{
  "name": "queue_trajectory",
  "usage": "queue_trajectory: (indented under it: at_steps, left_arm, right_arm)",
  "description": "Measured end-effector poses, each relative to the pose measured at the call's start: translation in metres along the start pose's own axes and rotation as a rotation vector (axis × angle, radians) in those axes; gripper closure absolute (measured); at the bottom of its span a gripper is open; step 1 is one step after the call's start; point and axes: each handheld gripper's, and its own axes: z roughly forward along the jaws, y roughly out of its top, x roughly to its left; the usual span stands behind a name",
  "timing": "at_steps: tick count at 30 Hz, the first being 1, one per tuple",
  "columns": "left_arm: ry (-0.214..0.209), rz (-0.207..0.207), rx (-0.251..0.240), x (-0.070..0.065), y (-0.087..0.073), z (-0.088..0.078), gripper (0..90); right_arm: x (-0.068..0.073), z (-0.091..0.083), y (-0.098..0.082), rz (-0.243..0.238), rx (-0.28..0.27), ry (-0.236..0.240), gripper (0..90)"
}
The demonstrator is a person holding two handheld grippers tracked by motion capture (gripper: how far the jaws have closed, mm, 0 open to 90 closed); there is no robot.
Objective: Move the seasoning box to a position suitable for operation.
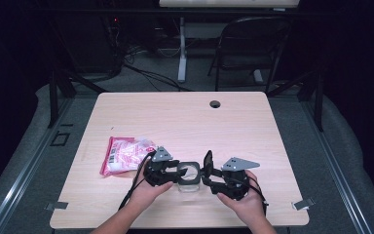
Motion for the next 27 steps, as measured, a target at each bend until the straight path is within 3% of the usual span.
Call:
queue_trajectory:
  at_steps: [4,8,11,19,24,27]
  left_arm:
    - [0.004,-0.001,-0.022,0.002,0.001,-0.006,52.0]
    - [0.013,-0.005,-0.036,0.004,0.001,-0.012,52.0]
    - [0.017,-0.009,-0.039,0.006,0.001,-0.015,52.0]
    - [0.026,-0.009,-0.041,0.007,0.001,-0.019,52.0]
    - [0.044,-0.009,-0.042,0.010,0.000,-0.023,52.1]
    - [0.057,-0.010,-0.051,0.012,-0.001,-0.029,52.1]
  right_arm:
    - [0.002,0.009,-0.001,-0.019,0.014,-0.045,59.5]
    - [-0.005,0.007,0.000,-0.009,0.032,-0.018,68.9]
    - [-0.017,0.002,0.000,0.027,0.032,-0.011,69.5]
    - [-0.050,-0.009,-0.005,0.157,-0.023,-0.051,69.2]
    - [-0.057,-0.009,-0.004,0.183,-0.036,-0.041,76.7]
    - [-0.058,-0.008,-0.002,0.170,-0.033,-0.032,83.2]
